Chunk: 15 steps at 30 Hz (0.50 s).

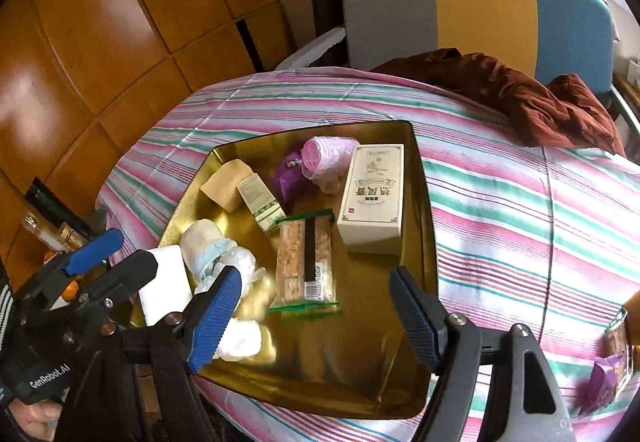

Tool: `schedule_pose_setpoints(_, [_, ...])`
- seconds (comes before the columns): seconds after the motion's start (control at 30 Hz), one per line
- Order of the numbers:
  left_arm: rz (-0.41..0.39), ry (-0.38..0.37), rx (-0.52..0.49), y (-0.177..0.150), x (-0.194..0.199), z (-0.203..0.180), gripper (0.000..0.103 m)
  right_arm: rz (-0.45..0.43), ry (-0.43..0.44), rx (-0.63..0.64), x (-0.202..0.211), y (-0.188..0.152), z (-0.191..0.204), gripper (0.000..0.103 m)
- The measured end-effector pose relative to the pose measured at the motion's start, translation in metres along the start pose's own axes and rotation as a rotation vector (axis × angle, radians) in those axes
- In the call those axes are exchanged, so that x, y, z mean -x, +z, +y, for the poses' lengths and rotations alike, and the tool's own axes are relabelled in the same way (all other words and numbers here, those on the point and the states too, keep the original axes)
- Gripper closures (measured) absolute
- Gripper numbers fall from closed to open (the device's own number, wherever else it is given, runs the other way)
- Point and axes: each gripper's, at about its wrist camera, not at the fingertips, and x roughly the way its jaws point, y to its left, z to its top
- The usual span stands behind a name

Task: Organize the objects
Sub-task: 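Move both grippers back toward the remaining sponge and purple packet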

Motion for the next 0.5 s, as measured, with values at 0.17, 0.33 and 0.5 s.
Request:
schedule_pose_setpoints(0.17, [-0.005,0.004,-0.018,-0.002,0.002,-0.004,0.027,-0.007,-0.021,-0.008,0.004,-0.006,-0.002,0.025])
schedule_pose_setpoints(0.33, [0.000,0.001,-0.032,-0.002,0.001,-0.009,0.026,-0.011,-0.043,-0.010,0.006,-0.011,-0.004,0.025])
schedule_pose_setpoints(0.5, [0.000,-0.002,-0.051,-0.004,0.001,-0.014,0.026,-0.022,-0.061,-0.017,0.012,-0.014,-0.010,0.025])
